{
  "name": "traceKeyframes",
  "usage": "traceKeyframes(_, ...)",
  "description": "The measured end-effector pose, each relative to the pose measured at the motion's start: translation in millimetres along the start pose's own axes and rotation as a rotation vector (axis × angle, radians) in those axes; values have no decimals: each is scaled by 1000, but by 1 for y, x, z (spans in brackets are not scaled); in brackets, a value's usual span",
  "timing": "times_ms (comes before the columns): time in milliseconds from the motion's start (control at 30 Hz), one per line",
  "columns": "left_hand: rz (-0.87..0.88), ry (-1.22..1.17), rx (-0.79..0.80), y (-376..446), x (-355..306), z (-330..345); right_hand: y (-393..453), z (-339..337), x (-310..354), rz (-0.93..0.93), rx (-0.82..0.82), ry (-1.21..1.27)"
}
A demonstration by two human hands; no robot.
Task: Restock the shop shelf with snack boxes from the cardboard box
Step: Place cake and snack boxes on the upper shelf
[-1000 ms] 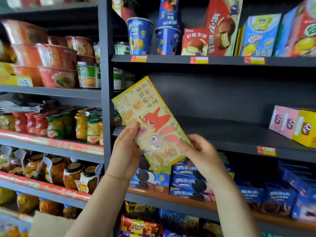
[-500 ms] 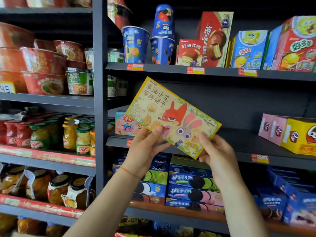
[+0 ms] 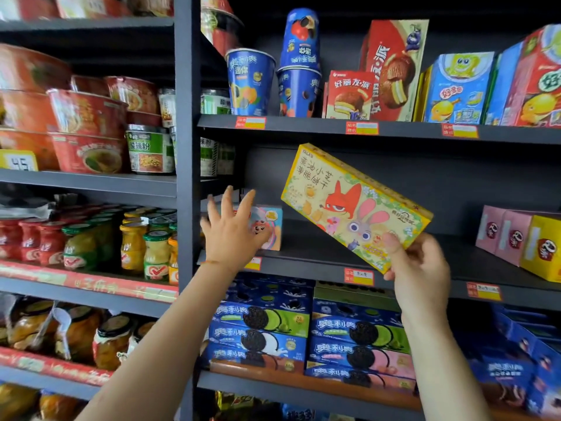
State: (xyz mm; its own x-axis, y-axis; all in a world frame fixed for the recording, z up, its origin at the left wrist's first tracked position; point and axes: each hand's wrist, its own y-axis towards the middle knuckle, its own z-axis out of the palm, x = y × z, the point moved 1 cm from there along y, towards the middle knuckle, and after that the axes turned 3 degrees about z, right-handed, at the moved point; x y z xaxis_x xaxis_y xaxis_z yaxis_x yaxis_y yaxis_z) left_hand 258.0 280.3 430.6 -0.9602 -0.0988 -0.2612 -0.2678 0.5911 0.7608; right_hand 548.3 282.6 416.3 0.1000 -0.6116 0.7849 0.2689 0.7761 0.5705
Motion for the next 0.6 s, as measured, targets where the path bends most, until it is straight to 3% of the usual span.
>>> traceKeyframes(67, -68, -53, 106, 8, 3, 4, -1, 3, -2, 1, 17, 12)
traceKeyframes(133, -78, -170, 101, 9, 0, 6, -2, 5, -4, -7, 28, 15)
traceKeyframes(267, 52, -257, 47, 7, -28, 16, 2, 3, -4, -28, 7, 16)
traceKeyframes(600, 278, -567, 117, -2, -139, 58, 18, -43, 7, -168, -133, -19)
